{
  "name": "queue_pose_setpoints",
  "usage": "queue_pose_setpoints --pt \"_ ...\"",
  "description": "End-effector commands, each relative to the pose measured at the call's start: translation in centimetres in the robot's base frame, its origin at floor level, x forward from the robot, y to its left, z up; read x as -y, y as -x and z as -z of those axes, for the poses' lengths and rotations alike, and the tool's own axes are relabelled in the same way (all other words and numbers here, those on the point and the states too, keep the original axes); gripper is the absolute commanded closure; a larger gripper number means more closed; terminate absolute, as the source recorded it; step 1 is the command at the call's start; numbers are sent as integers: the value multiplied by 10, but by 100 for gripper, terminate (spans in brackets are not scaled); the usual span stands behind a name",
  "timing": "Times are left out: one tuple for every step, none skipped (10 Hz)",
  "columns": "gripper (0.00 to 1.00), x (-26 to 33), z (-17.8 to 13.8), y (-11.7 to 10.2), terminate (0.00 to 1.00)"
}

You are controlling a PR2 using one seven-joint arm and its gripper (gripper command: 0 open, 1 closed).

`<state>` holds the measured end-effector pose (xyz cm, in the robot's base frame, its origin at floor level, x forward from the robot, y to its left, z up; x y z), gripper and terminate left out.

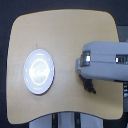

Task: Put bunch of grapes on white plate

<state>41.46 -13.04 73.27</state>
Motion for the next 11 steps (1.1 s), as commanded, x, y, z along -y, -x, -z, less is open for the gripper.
queue_pose_setpoints --pt "100 0 -20 -11 0" --pt "100 -6 -44 -17 0" --pt "100 -10 -59 -20 0" --pt "100 -21 -84 -23 0" --pt "100 -27 -103 -27 0" --pt "100 -29 -127 -36 0" --pt "100 -32 -137 -38 0" --pt "100 -38 -148 -40 0" --pt "100 -50 -155 -37 0" --pt "100 -75 -164 -30 0" --pt "100 -87 -167 -27 0"
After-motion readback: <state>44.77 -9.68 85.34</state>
